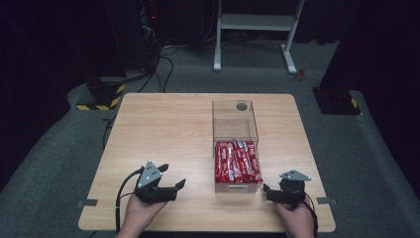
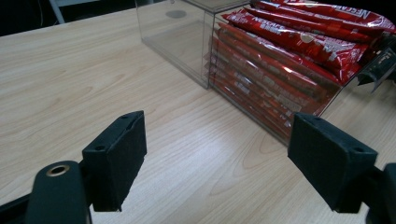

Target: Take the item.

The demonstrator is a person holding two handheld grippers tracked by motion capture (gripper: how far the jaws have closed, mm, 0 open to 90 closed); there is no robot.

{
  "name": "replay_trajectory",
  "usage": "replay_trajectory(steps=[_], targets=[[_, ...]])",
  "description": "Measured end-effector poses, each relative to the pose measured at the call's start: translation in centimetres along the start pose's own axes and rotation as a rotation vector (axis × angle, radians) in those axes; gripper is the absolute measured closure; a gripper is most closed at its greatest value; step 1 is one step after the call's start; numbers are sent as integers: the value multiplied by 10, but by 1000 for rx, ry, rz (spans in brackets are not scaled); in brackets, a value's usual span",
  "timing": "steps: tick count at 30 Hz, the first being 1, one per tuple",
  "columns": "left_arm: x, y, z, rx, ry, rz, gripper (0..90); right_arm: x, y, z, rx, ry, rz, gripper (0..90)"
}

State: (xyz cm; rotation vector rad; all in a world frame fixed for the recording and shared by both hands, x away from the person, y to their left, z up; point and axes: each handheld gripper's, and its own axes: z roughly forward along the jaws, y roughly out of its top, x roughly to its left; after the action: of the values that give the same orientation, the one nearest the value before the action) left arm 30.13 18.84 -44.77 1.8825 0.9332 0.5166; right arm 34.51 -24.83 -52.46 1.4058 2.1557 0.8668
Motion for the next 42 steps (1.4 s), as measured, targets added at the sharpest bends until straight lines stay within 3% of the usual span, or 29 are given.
replay_trajectory(steps=[22, 42], targets=[[-12, 22, 10, -26, -42, 18, 211, 0, 0, 0, 0, 0, 0, 93], [-34, 39, 37, -23, -113, 37, 230, 1, 0, 0, -1, 4, 1, 95]])
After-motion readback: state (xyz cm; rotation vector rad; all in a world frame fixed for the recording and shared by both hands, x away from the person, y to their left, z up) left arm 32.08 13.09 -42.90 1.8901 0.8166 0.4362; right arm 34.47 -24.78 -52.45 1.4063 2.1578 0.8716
